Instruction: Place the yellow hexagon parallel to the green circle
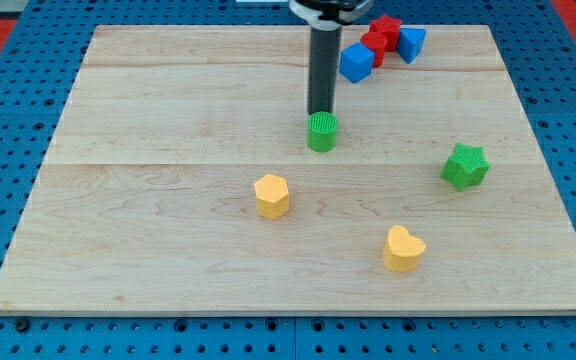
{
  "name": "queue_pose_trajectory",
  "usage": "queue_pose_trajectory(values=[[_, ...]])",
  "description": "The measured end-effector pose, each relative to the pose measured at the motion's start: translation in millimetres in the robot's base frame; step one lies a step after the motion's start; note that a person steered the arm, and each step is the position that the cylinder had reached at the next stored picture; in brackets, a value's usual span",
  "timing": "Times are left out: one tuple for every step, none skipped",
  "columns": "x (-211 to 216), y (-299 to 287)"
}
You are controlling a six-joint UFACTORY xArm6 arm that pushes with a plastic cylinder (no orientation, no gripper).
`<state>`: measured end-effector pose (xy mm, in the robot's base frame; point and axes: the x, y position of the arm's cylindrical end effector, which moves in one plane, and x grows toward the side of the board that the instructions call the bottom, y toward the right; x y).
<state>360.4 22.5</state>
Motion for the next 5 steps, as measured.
queue_pose_trajectory(values=[[28.5, 3.1], [79.2, 94.7], [97.4, 88.2], [108.0, 12.7], [163.7, 15.3]])
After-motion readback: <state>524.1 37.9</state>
